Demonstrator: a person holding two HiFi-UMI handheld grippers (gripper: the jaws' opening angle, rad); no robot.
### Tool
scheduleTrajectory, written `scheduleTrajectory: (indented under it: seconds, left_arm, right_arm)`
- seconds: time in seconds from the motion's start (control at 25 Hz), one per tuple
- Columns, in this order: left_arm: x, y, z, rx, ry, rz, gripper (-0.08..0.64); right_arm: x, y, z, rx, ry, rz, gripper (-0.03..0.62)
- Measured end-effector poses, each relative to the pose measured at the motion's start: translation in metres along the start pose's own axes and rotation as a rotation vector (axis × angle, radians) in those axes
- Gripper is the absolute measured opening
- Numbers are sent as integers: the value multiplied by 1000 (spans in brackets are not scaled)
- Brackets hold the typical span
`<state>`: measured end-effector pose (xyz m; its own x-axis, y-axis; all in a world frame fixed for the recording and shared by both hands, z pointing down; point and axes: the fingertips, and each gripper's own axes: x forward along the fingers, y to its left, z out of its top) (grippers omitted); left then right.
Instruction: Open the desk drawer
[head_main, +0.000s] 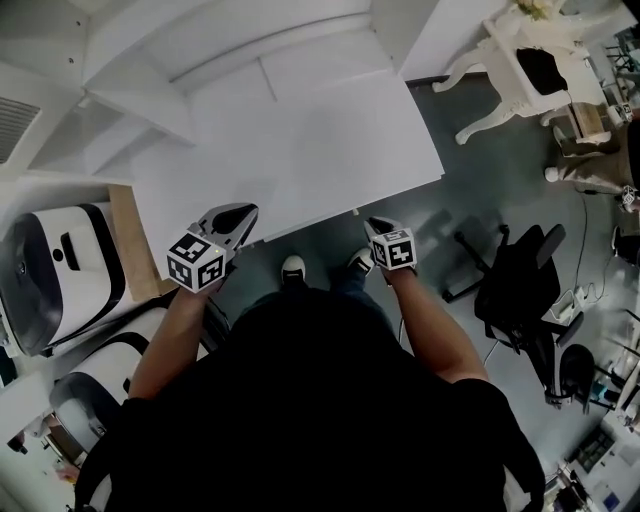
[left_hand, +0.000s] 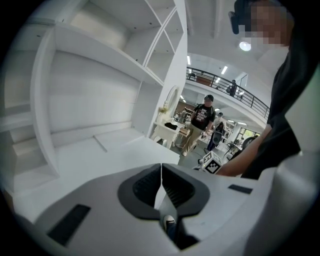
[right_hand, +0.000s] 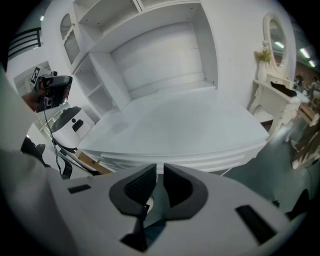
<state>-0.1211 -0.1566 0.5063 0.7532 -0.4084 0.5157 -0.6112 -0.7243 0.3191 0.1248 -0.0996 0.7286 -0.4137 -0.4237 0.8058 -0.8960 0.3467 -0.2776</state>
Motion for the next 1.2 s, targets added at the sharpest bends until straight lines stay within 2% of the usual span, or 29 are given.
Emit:
scheduleTrajectory:
  seconds: [0.28,0.4,0.64,0.88,1.2]
  left_arm:
    - [-7,0,-22,-28,36,16,12]
    - [-9,1,-26,-39,43,27,12]
    - [-10,1,-38,-54,69,36,12]
    - [-8,-1,-50,-74,95,42,12]
    - [-8,-1,-64,-99,121,43,12]
  right_arm:
    - [35,-1,-16,-46,75,-2,63]
    - [49,-1,-22,-42,96,6,67]
    - [68,-11,-28,-27,117,-39,72]
    - [88,-20,-40,-6,151,-59,101]
    - [106,-28,-47,6,175,-81,104]
